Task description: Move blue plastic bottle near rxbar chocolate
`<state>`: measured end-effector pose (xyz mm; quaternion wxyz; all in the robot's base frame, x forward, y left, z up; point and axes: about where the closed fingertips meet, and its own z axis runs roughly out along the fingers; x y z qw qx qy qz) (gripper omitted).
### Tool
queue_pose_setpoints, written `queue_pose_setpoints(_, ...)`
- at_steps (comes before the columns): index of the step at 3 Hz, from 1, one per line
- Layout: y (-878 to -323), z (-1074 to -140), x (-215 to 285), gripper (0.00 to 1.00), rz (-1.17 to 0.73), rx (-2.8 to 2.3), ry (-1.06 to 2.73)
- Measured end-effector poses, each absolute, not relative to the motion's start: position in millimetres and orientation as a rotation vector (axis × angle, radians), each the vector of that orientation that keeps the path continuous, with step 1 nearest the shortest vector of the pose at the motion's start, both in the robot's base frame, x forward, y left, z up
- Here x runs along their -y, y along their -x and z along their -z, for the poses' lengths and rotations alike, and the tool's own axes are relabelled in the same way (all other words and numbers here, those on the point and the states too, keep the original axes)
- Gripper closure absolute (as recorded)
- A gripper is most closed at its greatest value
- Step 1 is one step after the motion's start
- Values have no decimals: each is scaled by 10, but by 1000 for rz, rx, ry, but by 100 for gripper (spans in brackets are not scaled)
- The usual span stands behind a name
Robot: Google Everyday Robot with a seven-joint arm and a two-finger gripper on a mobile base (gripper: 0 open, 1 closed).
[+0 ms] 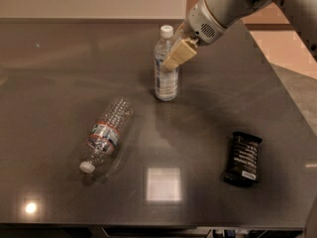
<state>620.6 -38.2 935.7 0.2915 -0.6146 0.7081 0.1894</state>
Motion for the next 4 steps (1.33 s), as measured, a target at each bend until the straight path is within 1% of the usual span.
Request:
queue_pose_setpoints(1,-6114,-9398,352,64,-517,-1873,1659)
queue_pose_setpoints(2,-5923,-9509,426,87,-516,-1860,1677)
queue_pose_setpoints(3,-5694,-9644,584,100,-527,-1861,1696)
queue_pose_setpoints(4,-5439,-9704,791,100,-558,-1877,1685)
